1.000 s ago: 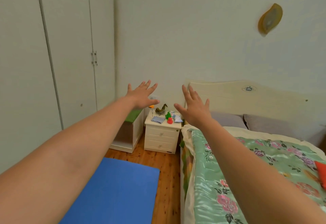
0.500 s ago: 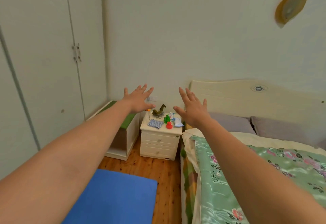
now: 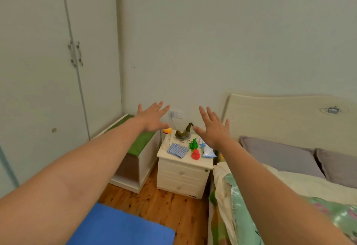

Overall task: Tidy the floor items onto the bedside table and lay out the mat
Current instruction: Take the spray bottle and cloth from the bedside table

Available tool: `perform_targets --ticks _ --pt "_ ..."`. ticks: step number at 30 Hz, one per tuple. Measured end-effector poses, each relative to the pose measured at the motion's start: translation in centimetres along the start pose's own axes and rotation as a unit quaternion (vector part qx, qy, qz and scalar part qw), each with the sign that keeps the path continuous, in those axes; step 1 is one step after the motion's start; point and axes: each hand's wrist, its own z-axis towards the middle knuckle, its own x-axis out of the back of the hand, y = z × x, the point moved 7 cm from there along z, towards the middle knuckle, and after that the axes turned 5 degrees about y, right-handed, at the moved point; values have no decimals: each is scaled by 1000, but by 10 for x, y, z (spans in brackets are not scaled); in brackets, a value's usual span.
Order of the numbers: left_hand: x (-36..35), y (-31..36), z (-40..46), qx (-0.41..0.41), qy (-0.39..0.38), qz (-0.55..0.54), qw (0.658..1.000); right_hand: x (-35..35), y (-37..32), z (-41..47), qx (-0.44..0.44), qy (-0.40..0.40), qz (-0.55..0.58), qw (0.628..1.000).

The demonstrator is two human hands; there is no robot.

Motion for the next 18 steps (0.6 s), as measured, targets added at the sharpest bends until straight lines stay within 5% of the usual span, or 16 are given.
perform_targets --ticks 18 --pt "-115 -35 291 65 -78 -39 994 -148 118 274 0 -87 41 995"
